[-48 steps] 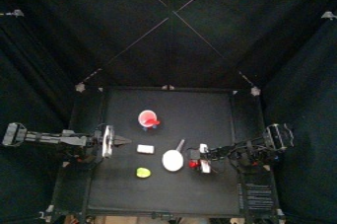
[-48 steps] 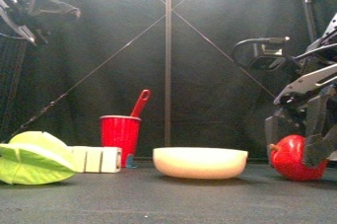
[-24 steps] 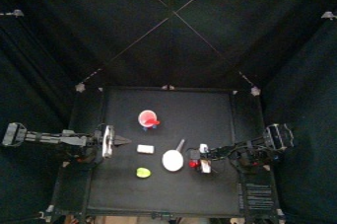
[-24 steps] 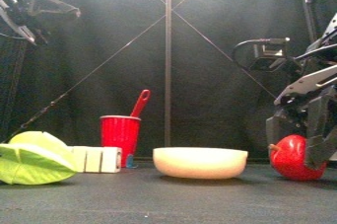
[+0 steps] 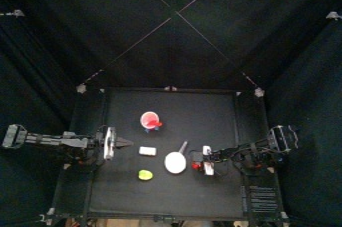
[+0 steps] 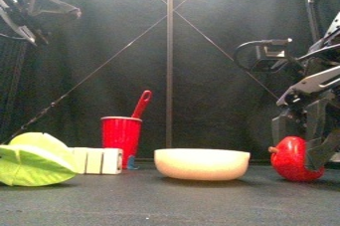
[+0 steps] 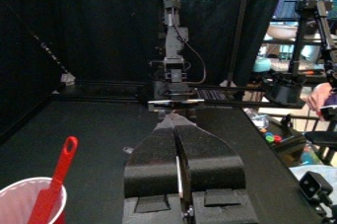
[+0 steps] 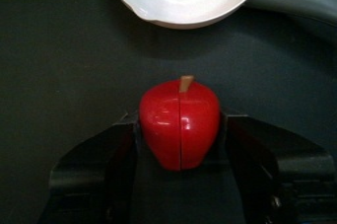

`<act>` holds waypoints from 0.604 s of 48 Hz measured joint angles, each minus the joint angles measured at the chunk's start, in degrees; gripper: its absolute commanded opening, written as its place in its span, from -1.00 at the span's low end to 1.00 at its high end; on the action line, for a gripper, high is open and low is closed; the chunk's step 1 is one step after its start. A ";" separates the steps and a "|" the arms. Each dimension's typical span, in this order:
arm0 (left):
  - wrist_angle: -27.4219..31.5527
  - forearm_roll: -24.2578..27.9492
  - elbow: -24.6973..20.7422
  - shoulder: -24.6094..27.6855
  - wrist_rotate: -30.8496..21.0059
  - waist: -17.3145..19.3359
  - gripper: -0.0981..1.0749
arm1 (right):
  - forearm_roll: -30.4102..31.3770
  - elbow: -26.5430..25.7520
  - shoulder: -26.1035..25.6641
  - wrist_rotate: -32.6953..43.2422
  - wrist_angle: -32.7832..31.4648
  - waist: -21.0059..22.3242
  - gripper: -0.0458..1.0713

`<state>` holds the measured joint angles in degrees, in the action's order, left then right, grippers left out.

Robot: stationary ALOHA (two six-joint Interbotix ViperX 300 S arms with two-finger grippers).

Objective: Grab apple

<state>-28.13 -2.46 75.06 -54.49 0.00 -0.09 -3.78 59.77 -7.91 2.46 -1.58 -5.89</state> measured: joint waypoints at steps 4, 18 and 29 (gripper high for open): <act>0.00 0.00 0.00 0.00 0.09 0.00 -0.86 | -0.09 -0.35 -0.79 0.00 -0.88 0.00 0.33; 0.00 0.00 0.00 0.00 0.00 0.00 -0.86 | -0.09 -0.62 -4.75 -0.09 -1.14 -0.26 0.33; 0.00 0.00 0.00 0.00 0.09 0.00 -0.86 | -0.18 -0.62 -4.92 -0.09 -1.14 -0.26 0.33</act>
<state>-28.13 -2.46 75.06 -54.49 0.09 -0.09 -3.96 59.15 -12.83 2.37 -2.72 -6.15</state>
